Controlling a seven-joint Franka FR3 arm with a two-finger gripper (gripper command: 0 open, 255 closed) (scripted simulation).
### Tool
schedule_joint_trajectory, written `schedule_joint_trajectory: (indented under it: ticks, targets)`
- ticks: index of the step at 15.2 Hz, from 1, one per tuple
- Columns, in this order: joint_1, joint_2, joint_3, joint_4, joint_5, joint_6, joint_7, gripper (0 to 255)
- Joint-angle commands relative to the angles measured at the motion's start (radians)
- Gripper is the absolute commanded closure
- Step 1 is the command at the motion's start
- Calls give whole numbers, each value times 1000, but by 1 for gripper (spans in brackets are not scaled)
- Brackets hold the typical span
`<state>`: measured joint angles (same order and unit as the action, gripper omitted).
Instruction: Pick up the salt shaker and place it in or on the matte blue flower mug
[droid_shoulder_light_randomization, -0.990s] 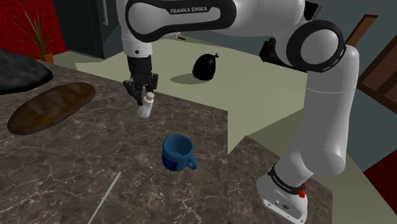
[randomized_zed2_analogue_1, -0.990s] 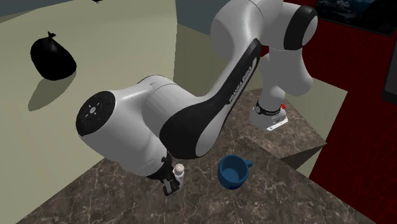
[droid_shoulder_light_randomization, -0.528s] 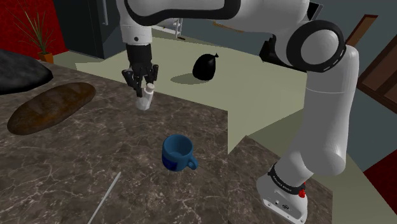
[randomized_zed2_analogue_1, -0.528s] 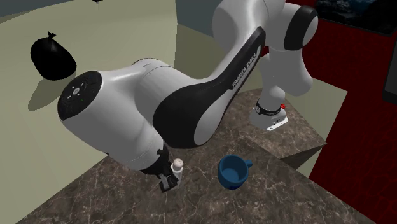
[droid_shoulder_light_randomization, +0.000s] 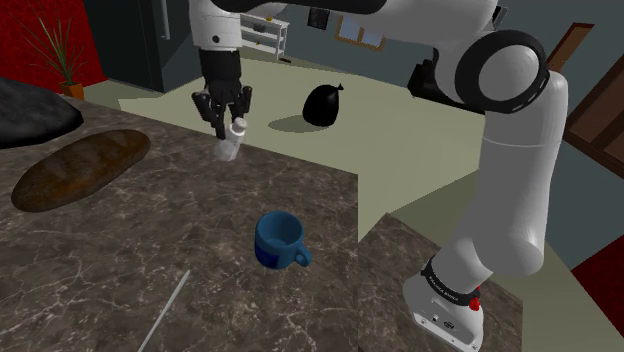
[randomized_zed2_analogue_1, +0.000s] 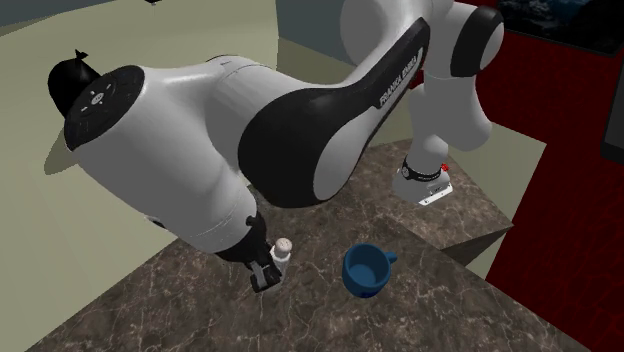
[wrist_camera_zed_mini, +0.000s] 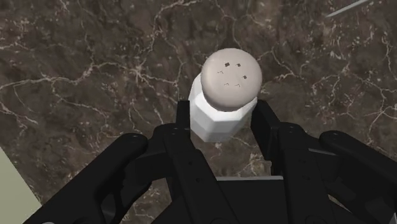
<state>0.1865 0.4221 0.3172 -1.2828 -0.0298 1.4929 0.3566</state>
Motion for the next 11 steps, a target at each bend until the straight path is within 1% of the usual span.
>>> schedule_joint_trajectory:
  ticks: [1,6,11]
  targets:
    - [-8,-76,9,-103,21,29,7,255]
    - [-17,-284,31,-372,87,102,22,255]
    - [-6,-471,49,-580,156,136,35,255]
